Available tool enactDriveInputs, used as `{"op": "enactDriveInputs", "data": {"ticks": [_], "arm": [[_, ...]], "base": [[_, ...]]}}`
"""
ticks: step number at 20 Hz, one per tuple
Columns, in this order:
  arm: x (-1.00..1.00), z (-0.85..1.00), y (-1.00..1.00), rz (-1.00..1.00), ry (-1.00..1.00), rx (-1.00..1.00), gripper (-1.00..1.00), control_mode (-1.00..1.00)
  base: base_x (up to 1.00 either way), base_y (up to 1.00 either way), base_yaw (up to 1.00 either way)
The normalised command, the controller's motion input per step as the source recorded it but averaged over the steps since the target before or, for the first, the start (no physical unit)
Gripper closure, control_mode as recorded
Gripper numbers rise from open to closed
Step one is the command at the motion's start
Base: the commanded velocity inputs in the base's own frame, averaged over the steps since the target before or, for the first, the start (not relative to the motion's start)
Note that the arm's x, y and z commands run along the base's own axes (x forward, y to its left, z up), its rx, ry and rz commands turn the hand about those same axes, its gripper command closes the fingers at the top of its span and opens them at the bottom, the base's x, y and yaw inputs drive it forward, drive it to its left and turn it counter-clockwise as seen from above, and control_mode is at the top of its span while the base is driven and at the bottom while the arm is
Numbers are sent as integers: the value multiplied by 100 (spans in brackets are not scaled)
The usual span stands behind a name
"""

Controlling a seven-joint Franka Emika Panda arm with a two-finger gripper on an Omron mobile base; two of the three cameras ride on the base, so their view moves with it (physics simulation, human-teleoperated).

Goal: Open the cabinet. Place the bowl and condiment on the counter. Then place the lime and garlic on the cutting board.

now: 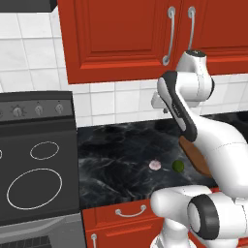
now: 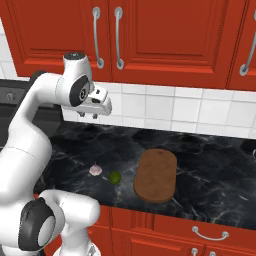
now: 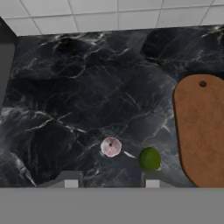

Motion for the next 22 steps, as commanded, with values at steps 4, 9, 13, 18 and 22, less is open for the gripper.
{"op": "enactDriveInputs", "data": {"ticks": [4,9,13,18,22], "arm": [[-8,0,0,0,-10,0,-100,-100],[-14,1,0,0,-26,0,-100,-100],[-6,12,0,0,-20,0,-100,-100],[0,25,0,0,-15,0,-100,-100],[-5,34,0,0,-23,0,-100,-100]], "base": [[0,0,0],[0,0,0],[0,0,0],[0,0,0],[0,0,0]]}}
